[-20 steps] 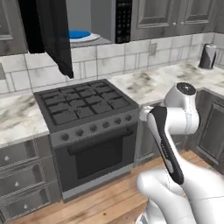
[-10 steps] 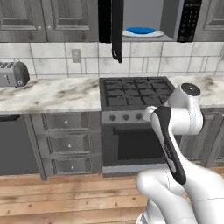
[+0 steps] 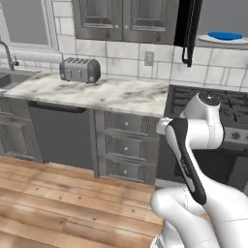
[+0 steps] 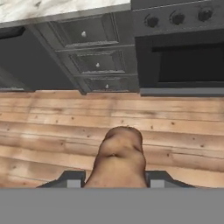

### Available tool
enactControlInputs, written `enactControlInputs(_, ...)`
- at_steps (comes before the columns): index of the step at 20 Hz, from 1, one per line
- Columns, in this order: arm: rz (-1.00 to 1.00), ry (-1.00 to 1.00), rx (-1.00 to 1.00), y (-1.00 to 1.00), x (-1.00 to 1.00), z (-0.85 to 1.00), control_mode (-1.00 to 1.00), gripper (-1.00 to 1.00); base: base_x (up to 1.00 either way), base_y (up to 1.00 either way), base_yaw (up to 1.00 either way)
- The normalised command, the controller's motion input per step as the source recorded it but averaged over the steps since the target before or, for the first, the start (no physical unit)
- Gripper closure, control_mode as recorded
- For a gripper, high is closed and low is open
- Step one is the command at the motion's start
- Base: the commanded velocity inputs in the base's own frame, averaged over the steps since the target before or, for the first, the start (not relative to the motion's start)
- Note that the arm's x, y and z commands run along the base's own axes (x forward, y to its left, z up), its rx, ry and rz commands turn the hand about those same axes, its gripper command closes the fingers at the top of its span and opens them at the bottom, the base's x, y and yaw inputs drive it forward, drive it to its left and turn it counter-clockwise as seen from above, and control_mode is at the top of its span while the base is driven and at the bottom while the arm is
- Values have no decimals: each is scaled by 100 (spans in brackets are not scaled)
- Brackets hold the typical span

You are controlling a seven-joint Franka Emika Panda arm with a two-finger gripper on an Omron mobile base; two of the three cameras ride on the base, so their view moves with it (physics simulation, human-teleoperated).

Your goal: Retrieve the reheated potato from the microwave, then place the potato, cheese, and condiment on the cutting board.

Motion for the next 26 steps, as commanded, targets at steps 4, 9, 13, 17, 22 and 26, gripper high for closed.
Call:
enactControlInputs(4, 0, 0, 0, 0, 0, 0, 100, 100, 12, 82, 14)
enactControlInputs(9, 0, 0, 0, 0, 0, 0, 100, 100, 38, 86, 2)
enactControlInputs(13, 0, 0, 0, 0, 0, 0, 100, 100, 52, 83, 0)
enactControlInputs(17, 0, 0, 0, 0, 0, 0, 100, 100, 60, 75, 0)
enactControlInputs(22, 0, 0, 0, 0, 0, 0, 100, 100, 64, 71, 0)
enactControlInputs(26, 0, 0, 0, 0, 0, 0, 100, 100, 71, 62, 0)
